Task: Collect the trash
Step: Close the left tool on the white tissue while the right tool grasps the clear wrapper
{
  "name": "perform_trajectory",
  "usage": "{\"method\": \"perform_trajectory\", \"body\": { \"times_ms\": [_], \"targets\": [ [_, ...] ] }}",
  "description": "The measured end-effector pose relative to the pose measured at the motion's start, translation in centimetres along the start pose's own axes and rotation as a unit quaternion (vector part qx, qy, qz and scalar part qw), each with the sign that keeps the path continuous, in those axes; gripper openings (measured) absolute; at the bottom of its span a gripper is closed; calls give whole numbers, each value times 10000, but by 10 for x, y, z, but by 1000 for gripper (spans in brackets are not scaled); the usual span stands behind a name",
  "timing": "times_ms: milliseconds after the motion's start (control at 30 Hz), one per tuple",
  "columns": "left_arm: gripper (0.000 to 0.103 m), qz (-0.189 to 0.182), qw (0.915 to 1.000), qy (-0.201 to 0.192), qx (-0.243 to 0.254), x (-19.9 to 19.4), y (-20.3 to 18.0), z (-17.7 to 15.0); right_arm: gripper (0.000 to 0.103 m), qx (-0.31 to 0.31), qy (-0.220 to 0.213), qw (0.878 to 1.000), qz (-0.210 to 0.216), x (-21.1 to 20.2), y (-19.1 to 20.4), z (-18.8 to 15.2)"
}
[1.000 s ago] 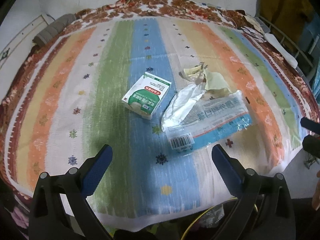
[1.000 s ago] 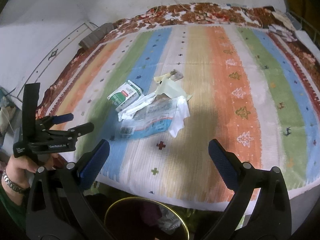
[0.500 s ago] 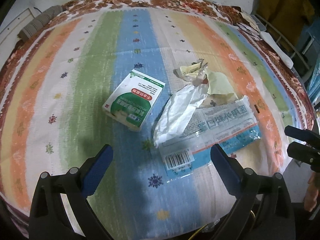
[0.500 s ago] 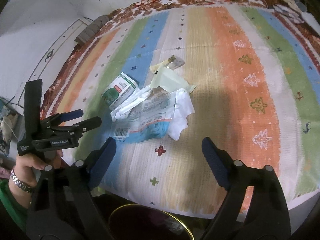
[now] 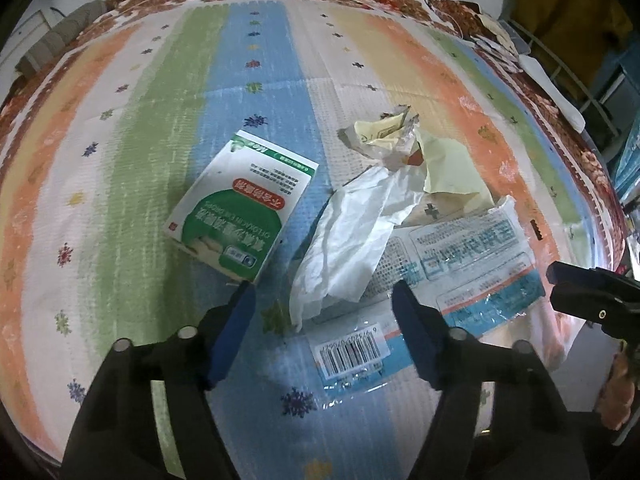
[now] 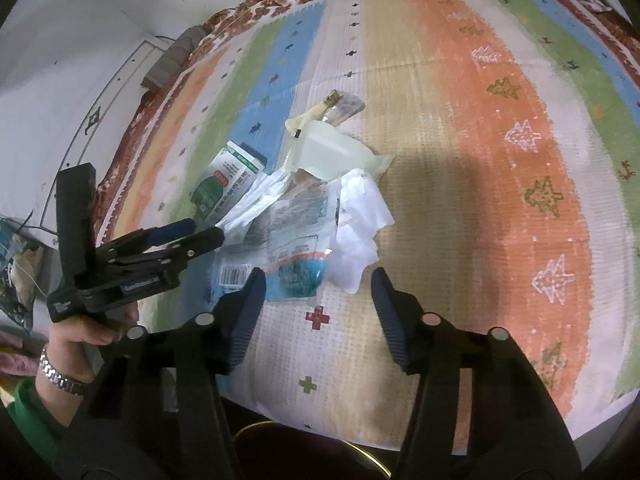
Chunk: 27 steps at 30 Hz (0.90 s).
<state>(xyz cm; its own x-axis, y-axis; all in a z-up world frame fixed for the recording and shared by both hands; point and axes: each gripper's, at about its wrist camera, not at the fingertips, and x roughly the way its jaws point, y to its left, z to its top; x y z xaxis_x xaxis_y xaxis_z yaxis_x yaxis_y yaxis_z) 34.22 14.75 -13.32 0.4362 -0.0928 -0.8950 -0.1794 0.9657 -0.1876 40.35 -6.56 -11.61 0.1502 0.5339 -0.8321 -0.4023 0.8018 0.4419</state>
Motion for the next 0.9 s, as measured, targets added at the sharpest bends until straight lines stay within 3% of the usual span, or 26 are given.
{"method": "perform_trajectory", "body": {
  "times_ms": [67, 233, 300, 400, 900],
  "targets": [
    [60, 1, 10000, -7, 77, 4, -2, 1, 36, 30, 50, 10000, -2, 4, 0, 2],
    [36, -19, 9999, 87, 140, 18, -3, 2, 24, 36, 148, 9999, 41, 13, 1, 4],
    [3, 189, 9995, -31, 246, 18, -5, 4, 13, 11, 180, 9998, 51, 15, 2, 4],
    [3, 89, 9999, -19, 103, 15, 1, 6, 4, -80, 154, 9998, 49, 13, 3, 4],
    [3, -3, 9993, -156, -330, -30, -1, -2, 3, -311, -22, 9982, -508, -23, 8, 3]
  ]
}}
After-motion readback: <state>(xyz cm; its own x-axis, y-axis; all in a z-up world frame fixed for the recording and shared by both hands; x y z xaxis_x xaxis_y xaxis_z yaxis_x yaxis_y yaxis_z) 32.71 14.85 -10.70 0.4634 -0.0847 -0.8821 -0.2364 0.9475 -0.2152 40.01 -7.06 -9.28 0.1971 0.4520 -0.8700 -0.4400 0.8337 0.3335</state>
